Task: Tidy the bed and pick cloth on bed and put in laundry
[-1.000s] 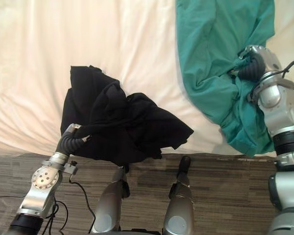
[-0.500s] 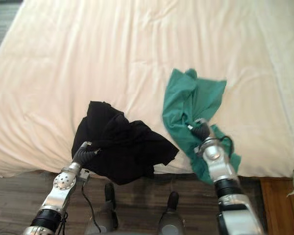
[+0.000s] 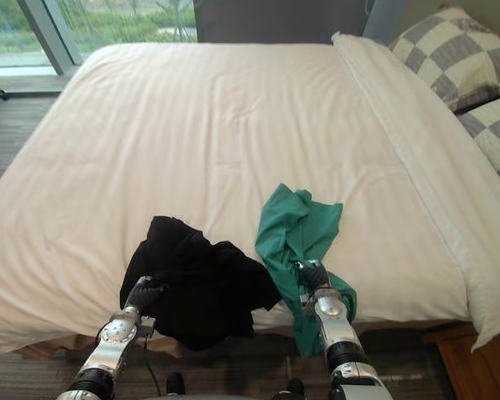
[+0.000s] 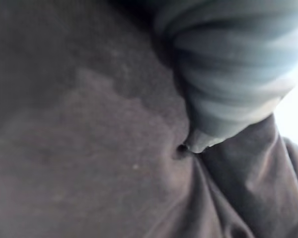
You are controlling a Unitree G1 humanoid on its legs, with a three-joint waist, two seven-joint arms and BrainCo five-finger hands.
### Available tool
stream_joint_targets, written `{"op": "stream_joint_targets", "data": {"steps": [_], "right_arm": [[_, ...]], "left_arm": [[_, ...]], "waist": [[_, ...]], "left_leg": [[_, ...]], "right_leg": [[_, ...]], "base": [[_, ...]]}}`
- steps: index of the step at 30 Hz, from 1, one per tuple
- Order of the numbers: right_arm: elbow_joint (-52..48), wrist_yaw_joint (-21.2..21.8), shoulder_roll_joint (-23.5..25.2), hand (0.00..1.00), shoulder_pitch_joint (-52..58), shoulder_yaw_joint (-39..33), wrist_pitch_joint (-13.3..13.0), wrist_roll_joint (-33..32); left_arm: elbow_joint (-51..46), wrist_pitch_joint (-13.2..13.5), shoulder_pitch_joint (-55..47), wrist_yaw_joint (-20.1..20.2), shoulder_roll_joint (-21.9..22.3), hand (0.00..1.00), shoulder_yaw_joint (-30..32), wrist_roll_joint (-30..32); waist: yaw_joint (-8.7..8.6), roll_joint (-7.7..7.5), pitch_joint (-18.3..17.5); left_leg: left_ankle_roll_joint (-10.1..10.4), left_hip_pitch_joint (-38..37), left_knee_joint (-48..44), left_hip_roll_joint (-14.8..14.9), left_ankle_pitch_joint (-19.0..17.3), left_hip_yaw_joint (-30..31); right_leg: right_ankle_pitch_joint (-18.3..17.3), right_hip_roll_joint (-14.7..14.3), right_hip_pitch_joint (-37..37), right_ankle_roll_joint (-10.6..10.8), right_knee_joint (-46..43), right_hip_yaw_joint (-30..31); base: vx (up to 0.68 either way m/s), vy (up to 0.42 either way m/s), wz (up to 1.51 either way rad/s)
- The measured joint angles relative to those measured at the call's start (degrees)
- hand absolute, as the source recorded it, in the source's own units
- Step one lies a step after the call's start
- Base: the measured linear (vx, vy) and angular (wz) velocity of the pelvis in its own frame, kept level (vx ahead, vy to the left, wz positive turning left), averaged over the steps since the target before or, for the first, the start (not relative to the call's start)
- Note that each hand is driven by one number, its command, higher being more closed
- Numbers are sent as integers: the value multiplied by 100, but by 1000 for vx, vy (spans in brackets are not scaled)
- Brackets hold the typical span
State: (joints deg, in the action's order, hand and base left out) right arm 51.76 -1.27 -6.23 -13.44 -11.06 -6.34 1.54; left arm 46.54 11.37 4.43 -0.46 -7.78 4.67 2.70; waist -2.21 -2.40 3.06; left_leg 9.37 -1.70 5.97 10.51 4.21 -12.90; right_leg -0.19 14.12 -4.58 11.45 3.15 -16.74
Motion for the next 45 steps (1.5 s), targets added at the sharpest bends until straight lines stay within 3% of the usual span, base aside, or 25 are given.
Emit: {"op": "stream_joint_targets", "data": {"steps": [5,7,9,10,12,17,21,22,24,25,26,27,28,29,30,31,32,33,34,35,36,38,40,44,45], "right_arm": [[178,-60,114,100,155,-417,64,-255],[147,-139,110,100,393,-399,87,-257],[144,-195,121,100,609,-369,127,-255],[143,-237,122,100,697,-278,131,-255],[126,-290,128,100,682,-152,131,-255],[117,-422,86,100,804,-151,128,-272],[57,-641,-54,100,1008,-182,110,-386],[-80,-702,-109,100,1138,-185,108,-479],[-331,-836,-116,100,1447,-373,101,-509],[-373,-896,-149,100,1505,-477,101,-558],[-373,-984,-236,100,1515,-609,97,-605],[-411,-1043,-341,100,1508,-646,95,-671],[-483,-1063,-436,100,1596,-649,93,-701],[-433,-1110,-561,100,1687,-681,110,-705],[-330,-1138,-672,100,1697,-715,194,-708],[-306,-1141,-781,100,1810,-719,283,-707],[-279,-1145,-733,100,1919,-722,312,-704],[-262,-1146,-728,100,2005,-747,303,-704],[-269,-1178,-755,100,2087,-871,394,-702],[-333,-1232,-831,100,2234,-903,420,-698],[-308,-1255,-820,100,2312,-931,426,-699],[-338,-1254,-793,100,2571,-927,488,-700],[-389,-1254,-703,100,2673,-870,485,-710],[-752,-1247,-481,100,2961,-761,485,-941],[-890,-1242,-470,100,3046,-620,483,-971]], "left_arm": [[87,-68,3,-21,195,100,178,-218],[87,-81,5,-78,317,100,195,-357],[103,-158,-21,-81,309,100,164,-433],[103,-175,-39,-99,279,100,160,-451],[176,-191,-55,-187,235,100,222,-535],[1185,-816,-336,-493,308,100,328,-884],[1098,-865,-548,-498,320,100,497,-1121],[1037,-839,-548,-500,330,100,502,-1243],[805,-812,-545,-510,369,100,513,-1302],[679,-801,-529,-529,378,100,521,-1336],[494,-769,-399,-610,337,100,532,-1339],[399,-706,-416,-621,328,100,539,-1341],[411,-689,-420,-619,388,100,517,-1341],[402,-686,-423,-614,368,100,450,-1343],[400,-664,-442,-609,392,100,422,-1343],[410,-653,-376,-614,423,100,396,-1344],[426,-672,-318,-610,329,100,450,-1343],[442,-727,-323,-619,329,100,448,-1343],[314,-665,-435,-611,316,100,441,-1339],[310,-685,-512,-601,361,100,442,-1338],[279,-699,-490,-593,393,100,435,-1338],[158,-698,-523,-585,419,100,430,-1346],[21,-699,-632,-591,397,100,432,-1347],[-912,-701,-1126,-578,409,100,463,-1640],[-1240,-692,-1322,-542,509,100,419,-1789]], "waist": [[-20,-93,-1],[-86,-128,73],[-22,-262,54],[51,-429,69],[170,-598,133],[25,-504,219],[131,-486,279],[188,-528,312],[152,-648,403],[132,-687,473],[129,-881,651],[155,-723,839],[83,-602,848],[6,-495,852],[12,-389,861],[-59,-270,863],[-128,-535,854],[-197,-629,895],[-115,-526,986],[-135,-307,1007],[-141,-301,1007],[-119,-309,997],[-100,-245,987],[15,-165,1004],[14,-70,997]], "left_leg": [[24,-109,0,-27,-21,418],[21,-101,0,-28,-20,811],[55,-69,0,-28,-43,1069],[66,9,1,-48,-34,1172],[128,145,0,-68,114,1340],[152,262,-2,-50,279,1857],[104,721,-32,-81,522,2368],[-156,869,-31,-178,700,2177],[-1711,1205,-76,-350,635,894],[-1965,1419,-311,-320,288,130],[-1774,1772,-1291,-240,6,-671],[-1757,1945,-2536,-201,-39,-1039],[-1630,2007,-2729,-187,-299,-1254],[-1570,2052,-2539,-261,-278,-1244],[-1444,1976,-2008,-395,-96,-1039],[-1445,1865,-1081,-605,232,-679],[-1608,1921,-1185,-744,-293,-1358],[-1859,2078,-2240,-531,-866,-2023],[-1843,1891,-3456,-83,-1270,-2447],[-1430,1587,-3214,-64,-1612,-2400],[-1495,1499,-2982,-238,-1611,-2249],[-1612,1143,-1875,-848,-1013,-1817],[-1612,948,-1175,-1106,-668,-1482],[-1482,878,-615,-1305,-383,-953],[-1456,879,-576,-1276,-366,-799]], "right_leg": [[-472,82,-201,-97,-630,-229],[-839,65,-123,-398,-1341,374],[-1076,5,-73,-452,-1675,892],[-1279,4,-81,-428,-1661,982],[-1527,-5,-117,-276,-1485,967],[-1600,-149,-597,-195,-1125,417],[-1704,-279,-591,-334,-1131,-158],[-1813,-287,-599,-390,-1171,-275],[-1858,-246,-578,-548,-1194,-609],[-1775,-156,-581,-416,-1198,-891],[-1740,104,-600,-363,-1273,-1283],[-1737,158,-606,-360,-1438,-1374],[-1708,79,-622,-390,-1489,-1411],[-1646,-15,-580,-478,-1657,-1401],[-1657,-112,-450,-775,-1790,-1432],[-1805,-544,-370,-995,-1275,-1388],[-1580,-585,-271,-1099,-706,-1417],[-1514,-368,-413,-740,-763,-1904],[-1483,-348,-585,-647,-973,-2201],[-1473,-485,-765,-632,-984,-2445],[-1470,-496,-817,-623,-982,-2552],[-1179,-339,-904,-618,-1084,-3020],[-1149,-311,-894,-650,-1194,-3132],[-1179,-165,-710,-807,-2000,-3312],[-1126,-83,-576,-979,-2437,-3248]], "base": [[36,-25,38],[19,-16,94],[5,-63,92],[9,-121,53],[2,-146,41],[0,-112,53],[-19,-59,82],[-55,-24,121],[-60,-9,159],[-29,47,159],[13,98,131],[30,111,104],[30,129,108],[-12,138,128],[-95,141,178],[-130,93,175],[-128,46,196],[-12,20,156],[43,26,133],[83,77,97],[67,122,112],[50,113,112],[-34,39,85],[-70,9,64],[-36,41,50]]}}
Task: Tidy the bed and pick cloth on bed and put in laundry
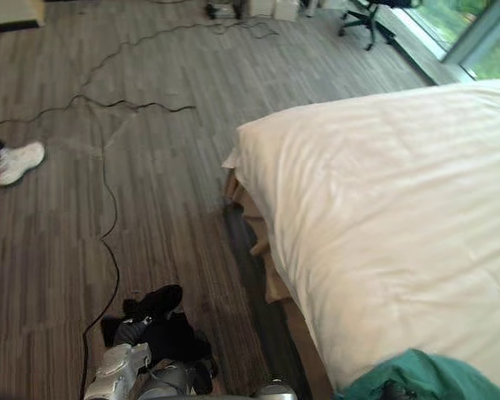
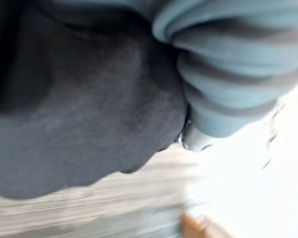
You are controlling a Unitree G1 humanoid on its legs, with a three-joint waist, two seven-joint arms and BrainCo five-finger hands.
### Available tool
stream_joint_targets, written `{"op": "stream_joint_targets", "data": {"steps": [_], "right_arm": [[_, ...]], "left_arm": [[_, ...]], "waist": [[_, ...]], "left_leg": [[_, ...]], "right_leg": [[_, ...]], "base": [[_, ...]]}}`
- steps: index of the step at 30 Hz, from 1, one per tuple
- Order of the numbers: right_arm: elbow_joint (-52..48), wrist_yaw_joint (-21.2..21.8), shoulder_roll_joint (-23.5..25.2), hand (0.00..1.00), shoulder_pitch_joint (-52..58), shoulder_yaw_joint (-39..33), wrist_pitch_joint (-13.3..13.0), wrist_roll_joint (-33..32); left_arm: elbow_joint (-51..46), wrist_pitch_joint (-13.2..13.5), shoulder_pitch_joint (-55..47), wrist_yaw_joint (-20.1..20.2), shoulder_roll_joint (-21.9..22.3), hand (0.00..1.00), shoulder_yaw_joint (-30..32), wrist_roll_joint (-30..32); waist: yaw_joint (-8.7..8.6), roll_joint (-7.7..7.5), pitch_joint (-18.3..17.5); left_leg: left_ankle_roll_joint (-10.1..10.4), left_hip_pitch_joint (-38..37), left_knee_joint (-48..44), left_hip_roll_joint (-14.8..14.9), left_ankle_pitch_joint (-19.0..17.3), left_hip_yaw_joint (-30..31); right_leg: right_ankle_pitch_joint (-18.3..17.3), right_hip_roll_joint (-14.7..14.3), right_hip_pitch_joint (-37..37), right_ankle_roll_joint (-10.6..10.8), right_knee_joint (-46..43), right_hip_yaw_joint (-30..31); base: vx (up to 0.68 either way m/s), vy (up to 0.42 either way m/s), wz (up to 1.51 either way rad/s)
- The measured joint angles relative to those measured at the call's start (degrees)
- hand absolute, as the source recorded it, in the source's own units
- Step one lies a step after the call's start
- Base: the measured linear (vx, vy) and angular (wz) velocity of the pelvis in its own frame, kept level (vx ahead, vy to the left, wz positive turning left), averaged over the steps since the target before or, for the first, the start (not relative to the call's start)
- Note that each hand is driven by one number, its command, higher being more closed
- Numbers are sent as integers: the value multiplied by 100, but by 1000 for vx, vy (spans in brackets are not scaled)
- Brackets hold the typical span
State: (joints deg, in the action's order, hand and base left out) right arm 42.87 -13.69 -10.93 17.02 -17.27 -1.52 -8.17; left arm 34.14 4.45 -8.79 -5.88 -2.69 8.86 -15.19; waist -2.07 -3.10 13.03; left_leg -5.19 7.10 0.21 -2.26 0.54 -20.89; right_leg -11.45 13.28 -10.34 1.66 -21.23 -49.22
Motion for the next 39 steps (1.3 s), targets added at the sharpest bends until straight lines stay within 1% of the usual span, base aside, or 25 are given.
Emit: {"op": "stream_joint_targets", "data": {"steps": [1,2,3,4,5,6,7,8,9,10,11,12,13,14,16,17,18,20,22,23,27,29,35,37,39], "right_arm": [[-182,9,43,100,97,119,0,-34],[-428,57,145,100,181,276,-16,-71],[-624,167,207,100,205,460,-37,-75],[-726,278,353,100,174,618,-71,-75],[-1022,432,680,100,209,913,-124,-99],[-1318,511,812,100,212,1166,-205,-131],[-1248,553,942,100,119,1249,-197,-156],[-1231,600,1074,100,-93,1330,-193,-179],[-1282,610,1135,100,-147,1350,-221,-182],[-1339,616,1233,100,-262,1357,-331,-187],[-1319,617,1286,100,-396,1364,-370,-188],[-1300,618,1303,100,-456,1374,-385,-193],[-1248,612,1316,100,-553,1368,-392,-208],[-1251,601,1326,100,-601,1369,-405,-236],[-1239,581,1330,100,-626,1363,-404,-239],[-1226,570,1331,100,-627,1332,-400,-242],[-1226,572,1331,100,-623,1332,-400,-242],[-1199,576,1343,100,-614,1333,-400,-242],[-1153,575,1438,100,-633,1335,-400,-242],[-547,629,1461,100,-984,1541,-388,-297],[-548,629,1459,100,-965,1542,-388,-297],[-548,618,1457,100,-916,1546,-388,-297],[-550,466,1425,100,-709,1595,-393,-297],[-548,408,1398,100,-628,1628,-392,-294],[-548,311,1279,100,-600,1826,-392,-281]], "left_arm": [[-261,33,-124,-12,46,100,-87,-14],[-499,130,-258,-67,76,100,-296,2],[-590,161,-228,-94,117,100,-494,9],[-569,167,-102,-100,156,100,-592,10],[-594,259,122,-122,141,100,-661,9],[-586,307,162,-162,206,100,-853,10],[-429,264,302,-163,232,100,-959,11],[-425,276,307,-154,332,100,-1175,20],[-454,291,291,-160,361,100,-1250,20],[-568,343,214,-167,349,100,-1311,37],[-604,404,172,-171,261,100,-1332,75],[-592,418,188,-190,187,100,-1326,84],[-598,412,77,-253,93,100,-1326,85],[-598,407,-35,-310,15,100,-1329,83],[-597,374,-133,-317,-33,100,-1350,84],[-597,363,-169,-316,-34,100,-1387,85],[-597,363,-190,-314,-43,100,-1442,88],[-597,363,-269,-299,-88,100,-1571,106],[-598,363,-245,-279,-86,100,-1587,112],[-349,331,-314,-269,-120,100,-1784,121],[-349,331,-315,-269,-119,100,-1784,121],[-349,332,-333,-281,-102,100,-1785,119],[-344,335,-449,-360,-22,100,-1804,115],[-279,341,-446,-462,-8,100,-1851,99],[-69,359,-394,-589,9,100,-1924,57]], "waist": [[10,117,-8],[20,288,-29],[-2,458,-36],[-61,457,-50],[-85,38,-37],[90,185,-9],[76,155,51],[36,313,-14],[8,372,-69],[102,423,-127],[200,336,-125],[221,255,-124],[274,170,-163],[285,101,-188],[288,35,-188],[297,22,-192],[298,14,-199],[298,-51,-260],[302,-88,-320],[148,102,-634],[146,104,-633],[157,115,-629],[153,245,-643],[154,289,-638],[162,328,-625]], "left_leg": [[16,-11,58,49,11,134],[131,-21,238,102,89,363],[196,-36,523,123,61,523],[443,15,534,89,-259,458],[-326,384,-1010,44,-773,-32],[-202,430,-1743,282,-1170,70],[-113,371,-1839,71,-1158,460],[-144,183,-1526,28,-971,720],[-104,136,-1358,19,-870,838],[-72,65,-1107,-19,-700,1068],[-56,42,-987,-82,-611,1241],[-20,23,-903,-133,-544,1327],[103,-27,-700,-139,-413,1424],[119,-66,-519,-135,-282,1463],[111,-176,-219,-123,-61,1513],[113,-263,-103,-86,-18,1518],[119,-330,-55,-64,-8,1518],[124,-510,-5,-37,1,1509],[124,-614,-3,18,1,1502],[491,-1010,547,111,131,1489],[493,-1014,543,119,129,1465],[496,-1024,541,135,127,1360],[497,-1034,539,192,128,1256],[500,-1046,538,213,130,1261],[501,-1049,538,222,133,1310]], "right_leg": [[105,44,169,-231,-417,156],[-29,-64,454,-384,-715,648],[-349,-362,683,-378,-568,1193],[-512,-572,814,-326,-154,1674],[-904,-399,881,-125,409,2436],[-626,-597,660,-133,754,2754],[-728,-523,502,167,684,2976],[-639,-547,709,-79,256,3093],[-617,-558,781,-108,259,3129],[-560,-589,855,-29,351,3130],[-370,-542,951,44,569,3130],[-270,-511,992,51,626,3108],[-222,-536,916,79,687,3048],[-219,-580,920,81,765,3026],[-168,-641,881,91,878,2999],[-103,-690,821,116,939,3001],[-55,-717,762,116,967,3005],[59,-763,570,118,1056,3006],[201,-819,471,110,1082,3012],[843,-671,412,205,2380,3101],[843,-676,415,204,2380,3119],[851,-690,434,193,2379,3186],[862,-744,483,174,2349,3305],[860,-766,477,170,2325,3306],[839,-776,460,137,2277,3283]], "base": [[-30,80,55],[-35,100,66],[-41,98,80],[16,84,96],[68,-2,81],[123,-25,90],[91,-26,106],[58,45,119],[30,33,125],[34,-37,108],[40,-94,104],[71,-148,78],[104,-170,48],[123,-171,30],[117,-132,17],[147,-113,13],[134,-73,4],[116,-43,1],[123,-27,-1],[72,-12,0],[0,0,-2],[-6,-1,-17],[-16,-10,-9],[-22,-15,0],[-55,-24,9]]}}
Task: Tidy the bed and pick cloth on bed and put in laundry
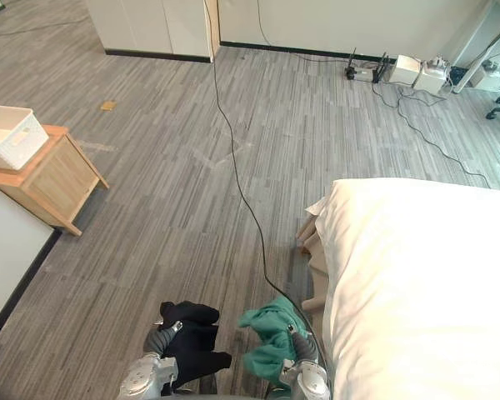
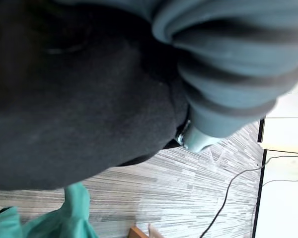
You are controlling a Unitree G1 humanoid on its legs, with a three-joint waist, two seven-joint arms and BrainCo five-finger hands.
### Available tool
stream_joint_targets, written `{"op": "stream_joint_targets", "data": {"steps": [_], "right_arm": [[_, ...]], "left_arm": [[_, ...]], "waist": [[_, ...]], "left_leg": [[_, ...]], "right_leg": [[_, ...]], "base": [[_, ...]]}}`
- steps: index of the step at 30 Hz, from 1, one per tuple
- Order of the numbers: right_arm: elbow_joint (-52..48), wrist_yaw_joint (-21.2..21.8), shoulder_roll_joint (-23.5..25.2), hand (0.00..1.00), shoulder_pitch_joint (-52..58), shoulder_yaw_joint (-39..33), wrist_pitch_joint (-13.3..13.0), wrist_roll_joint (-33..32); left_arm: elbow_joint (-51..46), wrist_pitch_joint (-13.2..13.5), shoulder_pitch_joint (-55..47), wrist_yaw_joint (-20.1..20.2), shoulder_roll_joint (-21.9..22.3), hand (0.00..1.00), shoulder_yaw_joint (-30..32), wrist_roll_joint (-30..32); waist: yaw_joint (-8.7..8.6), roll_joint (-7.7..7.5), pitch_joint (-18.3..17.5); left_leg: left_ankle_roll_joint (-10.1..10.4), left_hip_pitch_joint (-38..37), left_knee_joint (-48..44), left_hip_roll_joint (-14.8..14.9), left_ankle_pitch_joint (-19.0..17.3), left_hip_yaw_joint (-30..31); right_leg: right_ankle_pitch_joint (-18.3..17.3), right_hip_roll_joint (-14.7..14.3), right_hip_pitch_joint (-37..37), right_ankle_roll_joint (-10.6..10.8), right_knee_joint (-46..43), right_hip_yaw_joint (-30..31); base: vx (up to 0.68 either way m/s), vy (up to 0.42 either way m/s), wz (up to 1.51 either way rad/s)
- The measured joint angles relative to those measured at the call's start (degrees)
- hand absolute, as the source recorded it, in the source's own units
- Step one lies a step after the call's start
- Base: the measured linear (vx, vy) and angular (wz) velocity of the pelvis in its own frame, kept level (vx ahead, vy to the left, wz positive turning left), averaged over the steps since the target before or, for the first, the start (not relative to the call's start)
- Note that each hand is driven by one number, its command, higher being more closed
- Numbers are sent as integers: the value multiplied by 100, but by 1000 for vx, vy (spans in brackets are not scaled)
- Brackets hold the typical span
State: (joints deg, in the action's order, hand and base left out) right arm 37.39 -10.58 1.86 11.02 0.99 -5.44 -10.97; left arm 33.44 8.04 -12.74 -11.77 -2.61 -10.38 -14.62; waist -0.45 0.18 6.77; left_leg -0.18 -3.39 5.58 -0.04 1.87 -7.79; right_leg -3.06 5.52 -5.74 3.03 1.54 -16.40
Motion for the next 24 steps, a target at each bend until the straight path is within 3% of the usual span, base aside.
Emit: {"op": "stream_joint_targets", "data": {"steps": [2,4,7,8,11,12,13,14,15,16,17,20,22,24], "right_arm": [[-3,-137,-39,100,-26,75,0,46],[-32,-193,-84,100,-70,98,-3,104],[-65,-221,-306,100,-177,226,-56,109],[-68,-241,-336,100,-191,225,-57,110],[-270,-279,-344,100,-209,150,-56,109],[-321,-303,-280,100,-254,135,-56,109],[-399,-312,-279,100,-274,135,-54,110],[-459,-316,-305,100,-303,123,-54,110],[-492,-325,-348,100,-358,110,-55,110],[-460,-327,-339,100,-401,134,-51,110],[-463,-332,-305,100,-417,180,-51,111],[-456,-320,-232,100,-574,366,-44,120],[-550,-303,-168,100,-559,579,-42,173],[-876,-272,-215,100,-240,776,-114,358]], "left_arm": [[162,-1,106,-132,3,100,-47,-48],[154,1,245,-204,-2,100,-44,-48],[125,3,401,-237,39,100,-44,-47],[108,3,399,-242,87,100,-36,-48],[105,3,521,-247,80,100,-26,-50],[100,3,614,-249,65,100,-25,-50],[87,5,686,-249,78,100,-40,-47],[64,5,720,-248,112,100,-45,-46],[-2,4,719,-244,148,100,-89,-41],[-19,1,721,-239,151,100,-100,-38],[-32,5,730,-240,131,100,-98,-38],[-57,5,938,-246,-14,100,-138,-40],[-67,3,840,-246,-15,100,-140,-36],[-119,7,688,-251,41,100,-217,-25]], "waist": [[1,-4,11],[46,-10,101],[158,167,358],[208,275,372],[319,305,422],[311,211,491],[318,75,560],[322,141,556],[309,230,553],[347,265,597],[403,272,560],[490,0,645],[478,-62,640],[487,-31,586]], "left_leg": [[42,169,-211,-18,-50,179],[47,538,-964,-11,-370,385],[376,1013,-2127,118,-1021,402],[352,1035,-2225,260,-1170,205],[395,1042,-2175,246,-1009,-20],[496,1089,-2227,169,-811,-239],[415,1235,-2183,92,-876,-384],[364,1330,-1962,92,-815,-409],[372,1481,-1431,165,-423,-399],[67,1448,-1281,180,-15,-444],[-57,1428,-1257,112,-23,-443],[-295,1755,-1887,73,-362,-477],[-313,1560,-2007,65,-438,-619],[-251,1196,-1725,48,-675,-728]], "right_leg": [[-68,44,12,-41,-99,-171],[-210,77,26,-53,-293,-342],[-503,-4,-112,-88,-466,-468],[-541,-36,-146,-105,-499,-491],[-547,48,-114,-132,-582,-482],[-581,189,-132,-148,-602,-505],[-553,297,-135,-122,-549,-527],[-543,315,-134,-90,-548,-588],[-633,256,-140,-9,-546,-633],[-724,264,-259,70,-546,-618],[-745,307,-286,93,-529,-608],[-602,354,-344,261,-234,-324],[-283,411,-561,486,-180,15],[-264,445,-441,525,-702,190]], "base": [[-79,-25,41],[-84,-29,58],[-83,-6,37],[-35,15,25],[60,20,7],[79,40,24],[70,33,25],[77,44,14],[136,84,10],[188,112,8],[275,109,10],[350,75,18],[252,65,-14],[257,114,-42]]}}
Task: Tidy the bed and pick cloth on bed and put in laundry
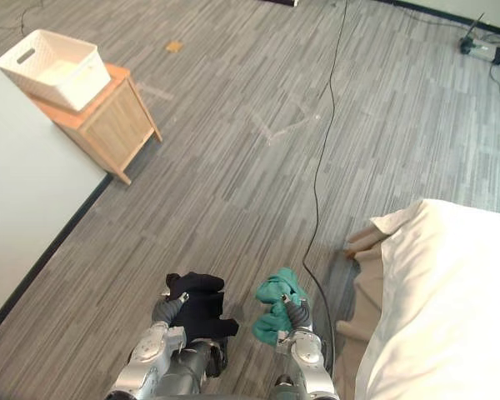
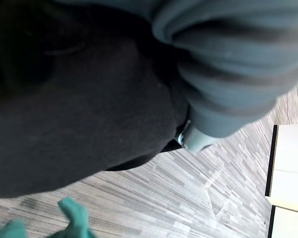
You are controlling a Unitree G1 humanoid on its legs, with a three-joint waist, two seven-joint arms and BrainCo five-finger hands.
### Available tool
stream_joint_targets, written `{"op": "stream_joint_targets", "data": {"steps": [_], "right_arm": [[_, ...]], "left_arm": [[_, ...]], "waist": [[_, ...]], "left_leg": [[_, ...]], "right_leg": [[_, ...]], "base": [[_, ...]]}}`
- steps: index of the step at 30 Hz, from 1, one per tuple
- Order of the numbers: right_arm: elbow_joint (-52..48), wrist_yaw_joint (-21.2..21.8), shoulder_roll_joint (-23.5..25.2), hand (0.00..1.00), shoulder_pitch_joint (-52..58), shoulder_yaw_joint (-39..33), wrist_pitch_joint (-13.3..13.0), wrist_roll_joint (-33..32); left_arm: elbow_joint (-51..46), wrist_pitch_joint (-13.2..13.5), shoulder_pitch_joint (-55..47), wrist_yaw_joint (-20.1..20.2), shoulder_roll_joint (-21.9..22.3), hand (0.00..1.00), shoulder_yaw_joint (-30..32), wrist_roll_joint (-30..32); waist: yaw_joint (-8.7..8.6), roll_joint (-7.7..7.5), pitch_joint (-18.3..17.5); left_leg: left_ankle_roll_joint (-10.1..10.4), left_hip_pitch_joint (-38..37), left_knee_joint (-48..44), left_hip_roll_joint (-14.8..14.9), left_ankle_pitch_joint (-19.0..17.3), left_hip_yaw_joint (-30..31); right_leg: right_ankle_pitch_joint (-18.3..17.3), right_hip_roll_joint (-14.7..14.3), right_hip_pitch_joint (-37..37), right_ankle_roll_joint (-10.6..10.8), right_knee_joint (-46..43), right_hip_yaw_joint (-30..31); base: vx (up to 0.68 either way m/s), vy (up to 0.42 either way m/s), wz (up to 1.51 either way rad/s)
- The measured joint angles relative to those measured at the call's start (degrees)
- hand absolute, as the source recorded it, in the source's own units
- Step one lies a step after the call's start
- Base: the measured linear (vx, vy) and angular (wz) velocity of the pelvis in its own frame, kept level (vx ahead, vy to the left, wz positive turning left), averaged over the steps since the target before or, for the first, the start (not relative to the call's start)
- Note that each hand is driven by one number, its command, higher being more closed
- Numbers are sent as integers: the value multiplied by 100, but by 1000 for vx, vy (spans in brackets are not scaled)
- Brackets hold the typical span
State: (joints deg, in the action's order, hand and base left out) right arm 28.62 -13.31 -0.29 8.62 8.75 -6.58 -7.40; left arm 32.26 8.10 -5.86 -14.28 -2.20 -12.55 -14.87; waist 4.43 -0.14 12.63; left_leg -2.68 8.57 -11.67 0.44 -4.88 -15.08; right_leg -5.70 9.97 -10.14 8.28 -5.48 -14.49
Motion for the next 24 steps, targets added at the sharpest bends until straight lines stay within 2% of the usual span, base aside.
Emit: {"op": "stream_joint_targets", "data": {"steps": [1,2,3,4,5,6,7,8,10,12,13,14,15,16,17,18,19,20,21,22,23,24], "right_arm": [[-113,87,-77,100,265,59,-86,101],[-103,115,-109,100,379,58,-77,133],[-100,148,-136,100,506,58,-59,227],[-87,167,-132,100,734,61,-57,292],[-137,177,-105,100,887,61,-71,373],[-175,172,-103,100,903,52,-71,436],[-198,177,-108,100,925,39,-74,437],[-257,177,-110,100,900,-20,-94,445],[-271,172,-151,100,747,-32,-167,491],[-142,183,-266,100,480,60,-186,552],[-133,182,-269,100,442,93,-190,553],[-131,184,-257,100,479,103,-193,553],[-13,183,-338,100,227,42,-174,586],[165,167,-284,100,-59,-70,-149,603],[266,169,-257,100,-188,-136,-114,607],[218,167,-261,100,-173,-178,-79,595],[-15,178,-275,100,-127,-115,-117,660],[-13,183,-188,100,-43,-11,-105,660],[54,191,-185,100,49,49,-68,661],[39,209,-218,100,66,28,-52,732],[50,215,-201,100,50,23,-28,766],[58,229,-247,100,28,48,14,773]], "left_arm": [[6,4,-59,-14,27,100,-113,11],[39,0,-50,-13,14,100,-168,31],[59,-11,-42,-23,-14,100,-245,48],[59,-12,-49,-72,-81,100,-332,72],[56,-14,-91,-116,-104,100,-365,87],[59,-16,-95,-172,-144,100,-362,87],[59,-13,-81,-230,-175,100,-371,88],[81,-7,-14,-236,-168,100,-394,87],[179,8,137,-236,-142,100,-445,88],[346,7,206,-236,-140,100,-426,92],[347,9,203,-234,-156,100,-427,96],[371,6,211,-232,-175,100,-421,102],[609,-6,314,-234,-16,100,-342,102],[656,2,486,-207,-27,100,-340,122],[670,10,577,-210,-23,100,-334,154],[709,11,669,-210,41,100,-323,254],[769,70,579,-219,79,100,-275,308],[771,101,486,-210,-12,100,-267,312],[884,103,470,-195,25,100,-264,306],[913,124,424,-186,115,100,-274,302],[925,125,416,-178,112,100,-284,295],[933,124,420,-169,122,100,-265,271]], "waist": [[-11,135,-94],[-44,51,-86],[-83,-35,-82],[-144,-166,-69],[-227,-233,-75],[-302,-270,-70],[-446,-255,-44],[-571,-172,-6],[-604,-13,101],[-685,88,174],[-710,79,167],[-742,-14,147],[-651,395,174],[-664,344,269],[-664,299,388],[-729,307,492],[-807,236,387],[-837,116,311],[-861,228,260],[-771,458,196],[-771,527,209],[-746,653,266]], "left_leg": [[-18,-254,300,30,-314,0],[-29,-392,392,-68,-385,-14],[-45,-581,508,-170,-431,5],[-92,-840,573,-292,-524,72],[-144,-1016,518,-338,-646,209],[-168,-1173,453,-327,-740,354],[-149,-1379,422,-252,-871,608],[-105,-1585,447,-84,-960,802],[-31,-1873,476,186,-1020,1028],[12,-2168,468,429,-1044,1145],[146,-2324,458,519,-1117,1191],[384,-2420,438,532,-1226,1257],[599,-2406,329,908,-1329,1218],[671,-2278,389,795,-1313,1300],[660,-2363,656,679,-1248,1411],[671,-2480,944,600,-635,1437],[712,-2740,973,649,-594,1428],[708,-2826,943,603,-614,1525],[705,-2934,718,851,-707,1562],[746,-2588,55,1113,-685,1587],[825,-2283,-543,1216,-572,1610],[901,-1853,-1525,1364,-181,1628]], "right_leg": [[-238,53,430,102,-1005,171],[-349,230,780,121,-1876,328],[-242,411,1227,179,-2969,510],[215,618,1717,134,-4129,645],[105,673,2070,54,-4965,736],[-85,611,2225,-103,-5325,723],[-442,482,2408,-240,-5602,600],[-737,331,2654,-332,-5616,365],[-957,198,3190,-598,-5132,-19],[-832,52,3578,-591,-3617,-98],[-349,-67,3581,-611,-2389,-24],[666,-93,3482,-715,-1482,55],[1054,-415,3309,-1091,-1277,-154],[885,-365,3367,-1133,-1421,-112],[783,-265,3472,-1147,-1835,-32],[649,-46,3885,-1173,-2966,-48],[187,18,4063,-760,-2848,44],[254,1,3920,-777,-2261,131],[308,-198,3720,-1011,-2222,-7],[244,-424,3565,-1084,-2028,-207],[178,-555,3453,-1150,-1918,-258],[100,-725,3184,-1241,-1713,-379]], "base": [[249,140,-32],[265,138,-10],[292,84,19],[340,77,35],[414,28,41],[468,-30,65],[586,-92,94],[497,-121,109],[514,-179,92],[571,-240,76],[496,-261,71],[637,-324,47],[581,-281,24],[579,-300,-5],[409,-270,13],[319,-271,23],[249,-226,44],[342,-246,39],[415,-261,24],[444,-270,11],[463,-263,1],[517,-247,-6]]}}
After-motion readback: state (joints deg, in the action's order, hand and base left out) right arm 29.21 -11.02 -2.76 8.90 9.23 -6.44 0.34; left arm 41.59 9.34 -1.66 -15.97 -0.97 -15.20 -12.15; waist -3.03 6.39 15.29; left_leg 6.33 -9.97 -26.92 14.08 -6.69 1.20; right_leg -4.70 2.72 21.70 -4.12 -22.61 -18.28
